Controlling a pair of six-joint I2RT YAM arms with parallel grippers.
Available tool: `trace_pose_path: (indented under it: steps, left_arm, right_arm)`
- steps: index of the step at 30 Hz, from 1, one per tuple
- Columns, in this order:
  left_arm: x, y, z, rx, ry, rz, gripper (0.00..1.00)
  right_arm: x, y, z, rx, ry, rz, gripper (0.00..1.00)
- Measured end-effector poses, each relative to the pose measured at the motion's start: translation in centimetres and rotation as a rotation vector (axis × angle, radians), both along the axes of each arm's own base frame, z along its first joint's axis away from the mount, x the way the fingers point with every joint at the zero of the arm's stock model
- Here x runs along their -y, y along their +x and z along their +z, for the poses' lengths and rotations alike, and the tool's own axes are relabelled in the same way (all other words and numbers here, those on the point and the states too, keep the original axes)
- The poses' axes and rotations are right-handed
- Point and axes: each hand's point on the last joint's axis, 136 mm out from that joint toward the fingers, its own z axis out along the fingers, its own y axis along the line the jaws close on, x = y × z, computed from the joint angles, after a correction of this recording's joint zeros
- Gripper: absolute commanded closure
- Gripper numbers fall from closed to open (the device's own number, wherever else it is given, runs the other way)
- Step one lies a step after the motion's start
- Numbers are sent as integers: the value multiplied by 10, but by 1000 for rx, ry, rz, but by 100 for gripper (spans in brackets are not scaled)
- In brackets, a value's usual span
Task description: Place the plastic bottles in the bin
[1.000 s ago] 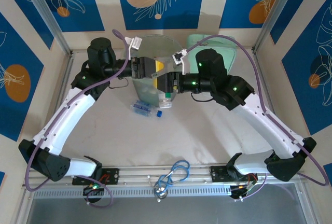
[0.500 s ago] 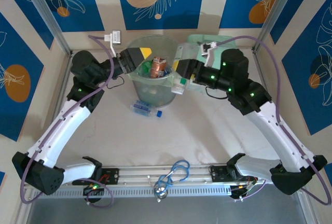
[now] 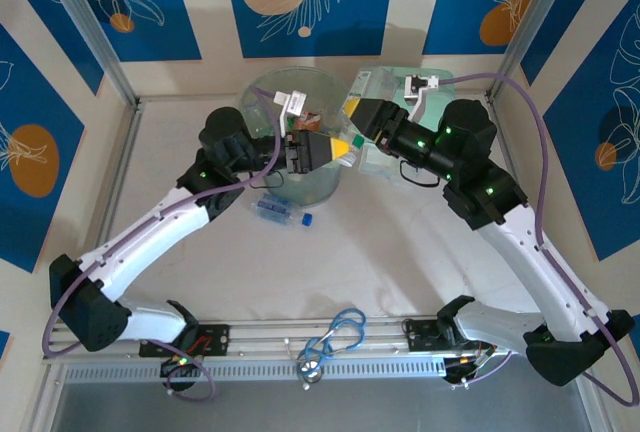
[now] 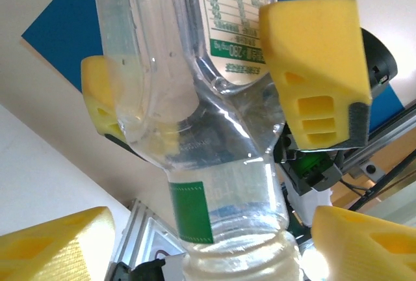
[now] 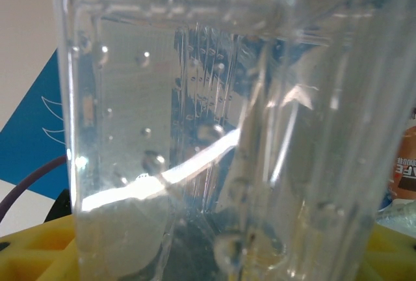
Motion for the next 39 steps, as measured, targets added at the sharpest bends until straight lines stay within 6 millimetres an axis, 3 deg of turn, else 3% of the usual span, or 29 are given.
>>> trace_pose_path:
  steps: [5, 10, 11, 14, 17, 22, 26, 28, 31, 34, 39]
  left_arm:
    - [3, -3, 2, 8, -9, -27, 47]
    - [3, -4, 3, 15, -12, -32, 55]
    - [3, -4, 3, 13, -11, -30, 54]
    - [4, -4, 3, 13, -8, -32, 34]
    - [7, -4, 2, 11, -10, -51, 30]
    - [11, -2, -3, -3, -6, -65, 51]
    - [11, -1, -7, -8, 11, -60, 60]
    - [11, 0, -9, -2, 26, -54, 62]
    - [7, 6, -12, 30, 60, -19, 62]
    - [-1, 21, -17, 71, 126, 56, 62]
    - [-37, 65, 1, 219, 243, 274, 62]
  right_arm:
    - [-1, 2, -2, -11, 19, -3, 39]
    - [-2, 3, -3, -12, 26, -4, 39]
    - [-2, 4, -3, -9, 24, -5, 39]
    - [-2, 4, -4, -9, 27, -6, 39]
    - [-3, 5, -5, -10, 33, -5, 39]
    - [-3, 6, -6, -10, 31, -11, 39]
    - [-2, 8, -10, -4, 21, -22, 38]
    - [-2, 9, -12, -3, 13, -22, 32]
    - [0, 9, -15, -22, 9, -34, 3]
    - [17, 14, -20, -71, -34, -94, 1]
    - [84, 25, -33, -166, -85, -294, 1]
